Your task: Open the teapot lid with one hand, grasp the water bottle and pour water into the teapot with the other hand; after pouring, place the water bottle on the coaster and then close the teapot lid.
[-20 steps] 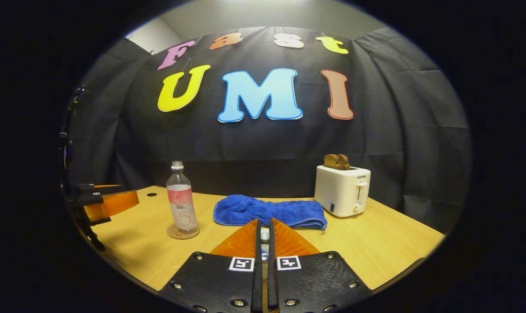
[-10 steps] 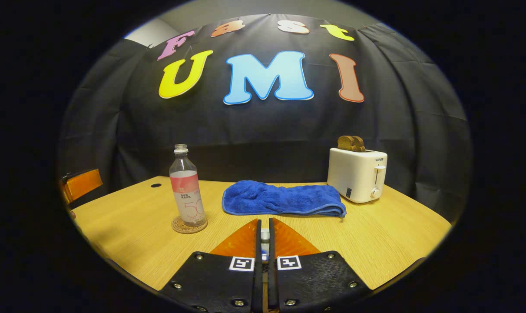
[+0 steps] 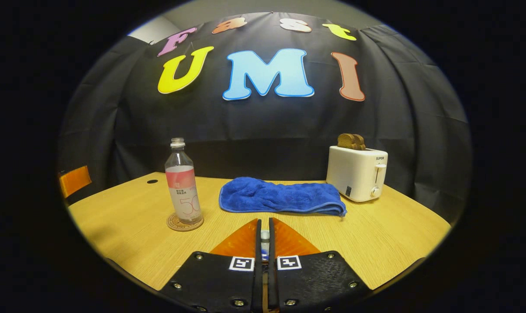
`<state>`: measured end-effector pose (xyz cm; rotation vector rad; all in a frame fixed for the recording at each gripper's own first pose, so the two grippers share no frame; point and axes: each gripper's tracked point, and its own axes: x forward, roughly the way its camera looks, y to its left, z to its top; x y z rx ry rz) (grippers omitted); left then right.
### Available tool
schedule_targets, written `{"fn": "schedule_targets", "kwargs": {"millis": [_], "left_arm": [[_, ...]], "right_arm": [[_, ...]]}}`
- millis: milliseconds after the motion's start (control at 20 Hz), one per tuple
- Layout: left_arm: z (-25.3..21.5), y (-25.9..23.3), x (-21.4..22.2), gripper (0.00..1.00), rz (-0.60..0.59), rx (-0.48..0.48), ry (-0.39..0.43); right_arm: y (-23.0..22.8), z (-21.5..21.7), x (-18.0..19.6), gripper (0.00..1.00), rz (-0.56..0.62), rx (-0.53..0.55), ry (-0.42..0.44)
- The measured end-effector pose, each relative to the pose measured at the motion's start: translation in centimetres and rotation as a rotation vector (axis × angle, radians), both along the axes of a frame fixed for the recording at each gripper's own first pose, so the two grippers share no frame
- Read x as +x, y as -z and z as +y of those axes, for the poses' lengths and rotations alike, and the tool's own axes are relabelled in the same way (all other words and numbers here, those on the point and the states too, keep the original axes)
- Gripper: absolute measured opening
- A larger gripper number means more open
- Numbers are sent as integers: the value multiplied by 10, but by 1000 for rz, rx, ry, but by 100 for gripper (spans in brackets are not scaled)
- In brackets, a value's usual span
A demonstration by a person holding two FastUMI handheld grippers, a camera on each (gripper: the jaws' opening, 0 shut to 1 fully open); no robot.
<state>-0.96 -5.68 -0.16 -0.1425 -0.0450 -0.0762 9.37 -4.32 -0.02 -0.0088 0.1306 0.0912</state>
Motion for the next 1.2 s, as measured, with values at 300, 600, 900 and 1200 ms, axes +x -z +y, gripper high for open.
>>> {"fn": "schedule_targets", "kwargs": {"millis": [300, 600, 900, 1200], "left_arm": [[-8, 7, -5, 100, 21, -20, 10], [-35, 13, -17, 100, 10, 30, 2], [-71, 32, -29, 100, 21, 29, 19], [-83, 47, -32, 100, 40, 30, 4]], "right_arm": [[-6, -1, -10, 10, -5, 32, -1], [-39, 8, -53, 16, -112, 34, 13], [-30, 24, -99, 16, -152, 29, 7], [-11, 27, -107, 16, -150, 14, 18]]}}
